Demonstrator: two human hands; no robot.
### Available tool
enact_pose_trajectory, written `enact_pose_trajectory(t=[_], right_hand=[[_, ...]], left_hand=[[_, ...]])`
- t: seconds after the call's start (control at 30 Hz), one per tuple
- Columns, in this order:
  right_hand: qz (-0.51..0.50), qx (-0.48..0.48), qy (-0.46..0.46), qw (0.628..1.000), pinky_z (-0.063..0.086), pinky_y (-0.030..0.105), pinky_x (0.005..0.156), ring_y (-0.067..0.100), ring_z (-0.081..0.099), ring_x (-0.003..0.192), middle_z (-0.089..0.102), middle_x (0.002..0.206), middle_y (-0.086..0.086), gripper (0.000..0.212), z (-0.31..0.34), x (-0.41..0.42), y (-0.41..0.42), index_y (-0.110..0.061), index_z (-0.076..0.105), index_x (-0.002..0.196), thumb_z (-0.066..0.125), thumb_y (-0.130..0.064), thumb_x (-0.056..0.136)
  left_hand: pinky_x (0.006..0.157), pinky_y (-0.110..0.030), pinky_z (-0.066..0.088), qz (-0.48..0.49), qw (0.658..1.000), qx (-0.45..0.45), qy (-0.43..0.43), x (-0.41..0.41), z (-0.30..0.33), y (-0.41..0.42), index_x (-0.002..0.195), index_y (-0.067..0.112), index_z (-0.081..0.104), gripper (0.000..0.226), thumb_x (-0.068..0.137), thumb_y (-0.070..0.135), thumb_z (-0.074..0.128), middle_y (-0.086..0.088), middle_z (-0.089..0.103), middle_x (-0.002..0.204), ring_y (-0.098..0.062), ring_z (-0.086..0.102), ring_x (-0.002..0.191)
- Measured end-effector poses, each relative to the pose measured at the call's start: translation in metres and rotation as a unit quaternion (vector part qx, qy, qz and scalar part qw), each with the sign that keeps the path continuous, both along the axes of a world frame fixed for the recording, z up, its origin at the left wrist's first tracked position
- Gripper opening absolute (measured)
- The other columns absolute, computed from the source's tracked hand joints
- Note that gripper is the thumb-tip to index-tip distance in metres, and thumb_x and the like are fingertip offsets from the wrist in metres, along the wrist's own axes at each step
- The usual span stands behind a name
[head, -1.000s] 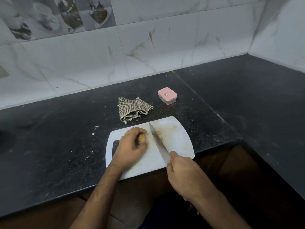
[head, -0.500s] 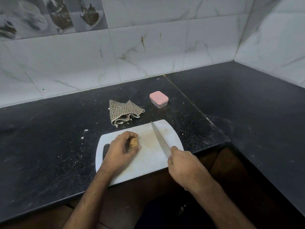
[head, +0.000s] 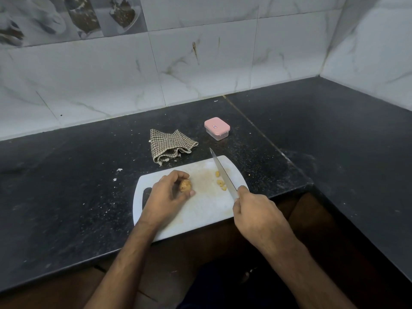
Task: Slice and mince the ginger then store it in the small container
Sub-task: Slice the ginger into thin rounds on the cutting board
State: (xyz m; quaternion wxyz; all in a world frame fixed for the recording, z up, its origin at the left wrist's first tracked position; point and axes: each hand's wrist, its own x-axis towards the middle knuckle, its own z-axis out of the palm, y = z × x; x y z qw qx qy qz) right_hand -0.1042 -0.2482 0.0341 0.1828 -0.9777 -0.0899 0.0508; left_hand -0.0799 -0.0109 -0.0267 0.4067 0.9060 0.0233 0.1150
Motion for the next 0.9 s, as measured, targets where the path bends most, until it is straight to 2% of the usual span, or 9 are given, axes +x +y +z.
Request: enact_pose_trajectory(t=[0.17,0.33,0.47,0.53,0.63,0.73,0.9], right_hand=[[0.013,0.022,-0.005,1.0,0.052,0.039,0.071,0.024,0.062,0.082,0.055,0.082,-0.001,0.006,-0.002,-0.005,0.004,-0.021,0.037,0.102,0.035,-0.027,0.103],[0.023,0.011,0.025,0.999,0.05,0.038,0.071,0.022,0.061,0.085,0.057,0.088,-0.001,0.019,-0.009,-0.01,0.014,-0.018,0.043,0.118,0.036,-0.027,0.103],[0.011,0.002,0.023,1.0,0.051,0.038,0.071,0.023,0.062,0.086,0.057,0.087,0.0,0.01,-0.01,-0.004,0.012,-0.02,0.041,0.109,0.035,-0.026,0.103],[0.006,0.001,0.015,1.0,0.047,0.037,0.068,0.023,0.06,0.083,0.053,0.083,-0.001,0.005,-0.008,-0.001,0.01,-0.021,0.037,0.102,0.035,-0.026,0.103],[0.0,0.001,0.002,1.0,0.042,0.036,0.067,0.024,0.055,0.079,0.051,0.081,0.0,0.006,-0.006,0.0,0.007,-0.021,0.035,0.099,0.035,-0.026,0.103],[0.007,0.018,-0.02,1.0,0.046,0.037,0.066,0.025,0.059,0.078,0.055,0.08,-0.001,0.006,-0.006,-0.001,0.007,-0.022,0.036,0.1,0.035,-0.027,0.104],[0.046,0.052,-0.015,0.997,0.042,0.035,0.064,0.022,0.057,0.072,0.052,0.071,-0.004,0.01,-0.008,0.0,0.012,-0.024,0.034,0.096,0.035,-0.031,0.103]], left_hand=[[0.095,-0.041,0.053,-0.005,1.0,0.0,0.005,0.002,-0.001,0.002,0.111,0.045,0.061,0.036,0.083,0.041,0.083,0.015,0.067,0.107,-0.006,0.063,0.1],[0.095,-0.042,0.054,-0.008,1.0,-0.008,0.006,0.002,-0.002,0.001,0.111,0.044,0.062,0.035,0.083,0.04,0.082,0.017,0.067,0.11,-0.006,0.064,0.102],[0.093,-0.04,0.054,-0.009,1.0,-0.007,-0.003,0.001,0.0,0.001,0.11,0.043,0.062,0.034,0.084,0.039,0.082,0.015,0.067,0.108,-0.005,0.063,0.1],[0.093,-0.039,0.054,-0.009,1.0,-0.008,-0.005,0.001,0.0,0.001,0.11,0.042,0.063,0.033,0.083,0.038,0.083,0.015,0.067,0.106,-0.005,0.063,0.099],[0.093,-0.039,0.053,-0.008,1.0,-0.01,-0.005,0.0,0.0,0.001,0.11,0.041,0.063,0.033,0.084,0.037,0.083,0.015,0.067,0.106,-0.005,0.063,0.099],[0.093,-0.04,0.054,-0.013,1.0,-0.013,-0.007,0.0,0.0,0.001,0.112,0.041,0.063,0.034,0.084,0.039,0.082,0.015,0.067,0.107,-0.007,0.064,0.101],[0.102,-0.04,0.049,-0.069,0.997,0.015,-0.026,-0.001,0.006,-0.002,0.124,0.031,0.062,0.039,0.087,0.022,0.071,0.018,0.066,0.114,-0.005,0.061,0.111]])
